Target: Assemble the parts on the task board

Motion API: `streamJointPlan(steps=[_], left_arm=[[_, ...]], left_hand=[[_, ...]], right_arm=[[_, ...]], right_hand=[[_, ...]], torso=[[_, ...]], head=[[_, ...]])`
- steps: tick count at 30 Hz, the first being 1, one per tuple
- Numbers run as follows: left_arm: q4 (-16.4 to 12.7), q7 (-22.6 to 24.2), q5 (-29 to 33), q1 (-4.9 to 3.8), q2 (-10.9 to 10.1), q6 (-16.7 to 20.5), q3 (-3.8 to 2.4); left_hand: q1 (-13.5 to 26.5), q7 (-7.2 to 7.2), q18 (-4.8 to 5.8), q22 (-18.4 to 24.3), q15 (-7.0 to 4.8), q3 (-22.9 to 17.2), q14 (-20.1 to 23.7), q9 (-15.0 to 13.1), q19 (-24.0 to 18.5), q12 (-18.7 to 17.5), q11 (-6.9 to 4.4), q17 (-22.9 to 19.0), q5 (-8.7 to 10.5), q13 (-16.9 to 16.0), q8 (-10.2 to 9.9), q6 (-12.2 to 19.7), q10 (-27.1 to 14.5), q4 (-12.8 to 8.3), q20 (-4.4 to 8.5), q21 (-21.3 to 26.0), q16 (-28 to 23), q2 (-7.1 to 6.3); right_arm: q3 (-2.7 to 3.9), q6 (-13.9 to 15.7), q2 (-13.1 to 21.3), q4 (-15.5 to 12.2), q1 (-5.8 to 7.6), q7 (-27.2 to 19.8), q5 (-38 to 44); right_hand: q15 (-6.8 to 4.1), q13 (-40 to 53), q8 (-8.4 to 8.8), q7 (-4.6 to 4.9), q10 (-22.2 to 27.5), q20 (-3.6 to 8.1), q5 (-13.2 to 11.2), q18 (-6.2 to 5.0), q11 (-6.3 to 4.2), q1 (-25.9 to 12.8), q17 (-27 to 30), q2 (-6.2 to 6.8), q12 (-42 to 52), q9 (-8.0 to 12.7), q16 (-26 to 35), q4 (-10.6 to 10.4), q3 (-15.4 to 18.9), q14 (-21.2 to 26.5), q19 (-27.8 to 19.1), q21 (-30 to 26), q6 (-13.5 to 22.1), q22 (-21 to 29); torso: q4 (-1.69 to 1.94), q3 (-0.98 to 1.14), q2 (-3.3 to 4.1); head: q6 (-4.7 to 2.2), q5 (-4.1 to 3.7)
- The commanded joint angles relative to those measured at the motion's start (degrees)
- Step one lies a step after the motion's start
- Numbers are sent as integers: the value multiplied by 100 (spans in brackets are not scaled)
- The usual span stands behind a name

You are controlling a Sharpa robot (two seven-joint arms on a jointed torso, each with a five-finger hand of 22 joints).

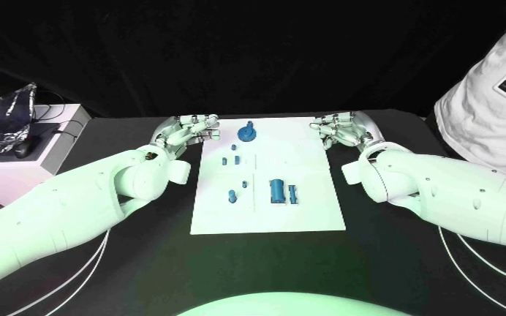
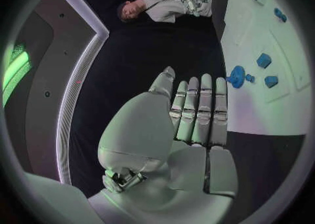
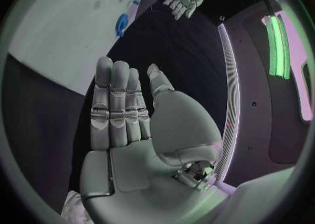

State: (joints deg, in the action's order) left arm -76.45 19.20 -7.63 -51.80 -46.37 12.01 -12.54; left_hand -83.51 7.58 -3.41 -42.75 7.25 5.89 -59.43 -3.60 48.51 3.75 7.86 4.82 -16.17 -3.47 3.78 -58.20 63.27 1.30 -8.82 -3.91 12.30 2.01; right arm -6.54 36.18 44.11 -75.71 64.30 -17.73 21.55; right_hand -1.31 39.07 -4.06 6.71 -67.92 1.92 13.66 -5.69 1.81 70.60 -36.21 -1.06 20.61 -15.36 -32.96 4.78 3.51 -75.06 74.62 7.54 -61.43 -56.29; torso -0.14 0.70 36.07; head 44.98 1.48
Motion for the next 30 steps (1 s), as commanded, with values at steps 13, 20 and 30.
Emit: streamJointPlan(steps=[13, 20, 30], left_arm=[[198, 257, 79, -21, 212, 453, 30], [-163, 444, 238, -211, 202, 1096, 315], [-1067, 912, 638, -687, 176, 2706, 1030]], left_hand=[[3055, -758, 341, 4275, -725, -589, 5943, 360, -4851, -375, -786, -482, 1617, 347, -378, 5820, -6327, -130, 882, 391, -1230, -201], [8351, -758, 341, 4275, -725, -589, 5943, 360, -4851, -375, -786, -482, 1617, 347, -378, 5820, -6327, -130, 882, 391, -1230, -201], [8351, -758, 341, 4275, -725, -589, 5943, 360, -4851, -375, -786, -482, 1617, 347, -378, 5820, -6327, -130, 882, 391, -1230, -201]], right_arm=[[58, -209, -189, 567, -17, -458, -736], [251, 115, -109, -76, -145, -699, -1194], [615, 728, 42, -1293, -388, -1157, -2062]], right_hand=[[131, -3907, 406, -671, 2497, -192, -1366, 569, -181, -2366, 3621, 106, -2061, 1536, 3296, -478, -351, 3029, -7462, -754, 6143, 5629], [131, -3907, 406, -671, 6792, -192, -1366, 569, -181, -7060, 3621, 106, -2061, 1536, 3296, -478, -351, 7506, -7462, -754, 6143, 5629], [131, -3907, 406, -671, 6792, -192, -1366, 569, -181, -7060, 3621, 106, -2061, 1536, 3296, -478, -351, 7506, -7462, -754, 6143, 5629]], torso=[[-18, 8, -115], [-6, -22, -257], [13, -68, -479]], head=[[-209, 31], [-531, -37], [-1037, -143]])
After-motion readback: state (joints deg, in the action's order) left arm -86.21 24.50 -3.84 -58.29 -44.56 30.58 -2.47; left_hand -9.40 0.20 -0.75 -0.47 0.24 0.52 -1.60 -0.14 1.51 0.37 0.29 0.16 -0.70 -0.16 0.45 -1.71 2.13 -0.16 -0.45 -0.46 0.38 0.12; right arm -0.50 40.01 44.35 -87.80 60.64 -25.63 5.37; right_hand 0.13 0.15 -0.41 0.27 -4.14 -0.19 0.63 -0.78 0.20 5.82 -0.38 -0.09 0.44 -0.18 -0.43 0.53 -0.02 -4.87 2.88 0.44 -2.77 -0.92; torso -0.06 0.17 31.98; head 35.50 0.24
